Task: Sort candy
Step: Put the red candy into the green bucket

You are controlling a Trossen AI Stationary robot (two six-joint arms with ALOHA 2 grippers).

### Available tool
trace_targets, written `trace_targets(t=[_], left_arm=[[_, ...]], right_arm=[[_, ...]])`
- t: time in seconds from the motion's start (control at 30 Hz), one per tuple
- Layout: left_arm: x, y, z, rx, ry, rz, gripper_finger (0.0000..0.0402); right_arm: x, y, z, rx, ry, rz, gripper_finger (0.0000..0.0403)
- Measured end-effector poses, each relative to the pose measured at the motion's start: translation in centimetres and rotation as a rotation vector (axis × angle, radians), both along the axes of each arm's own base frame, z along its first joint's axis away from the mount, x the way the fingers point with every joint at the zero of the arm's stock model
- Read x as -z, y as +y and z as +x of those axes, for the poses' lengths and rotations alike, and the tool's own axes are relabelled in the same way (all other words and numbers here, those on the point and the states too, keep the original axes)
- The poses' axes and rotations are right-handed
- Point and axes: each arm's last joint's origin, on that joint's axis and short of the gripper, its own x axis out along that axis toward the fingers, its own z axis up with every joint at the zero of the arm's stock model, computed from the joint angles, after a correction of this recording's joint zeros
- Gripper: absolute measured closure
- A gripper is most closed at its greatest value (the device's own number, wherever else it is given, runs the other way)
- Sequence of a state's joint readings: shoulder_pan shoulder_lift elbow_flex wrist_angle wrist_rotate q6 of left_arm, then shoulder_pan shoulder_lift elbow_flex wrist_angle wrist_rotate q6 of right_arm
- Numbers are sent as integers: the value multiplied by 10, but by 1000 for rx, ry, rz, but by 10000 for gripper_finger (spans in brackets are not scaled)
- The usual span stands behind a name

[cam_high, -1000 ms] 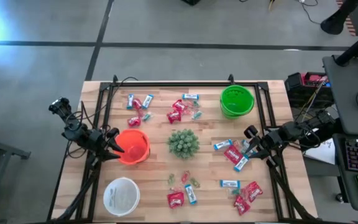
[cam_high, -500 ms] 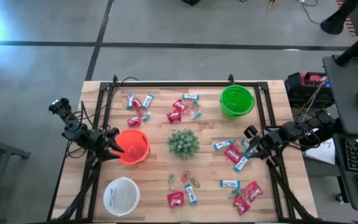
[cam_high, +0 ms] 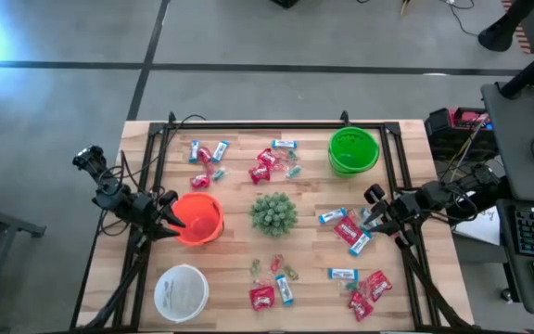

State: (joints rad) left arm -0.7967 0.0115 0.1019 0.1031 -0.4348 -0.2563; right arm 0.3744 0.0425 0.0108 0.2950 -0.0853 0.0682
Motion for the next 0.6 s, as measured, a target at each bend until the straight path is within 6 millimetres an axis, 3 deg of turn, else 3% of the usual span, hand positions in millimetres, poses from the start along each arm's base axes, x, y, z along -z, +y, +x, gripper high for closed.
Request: trace_targets(t=[0.27,0.6], left_arm=[[0,0,0,0,0,0,299],[0,0,0,-16,2,-2,299]], right_arm=[[0,-1,0,-11,53,113,319],[0,-8,3,245,65,188,319]])
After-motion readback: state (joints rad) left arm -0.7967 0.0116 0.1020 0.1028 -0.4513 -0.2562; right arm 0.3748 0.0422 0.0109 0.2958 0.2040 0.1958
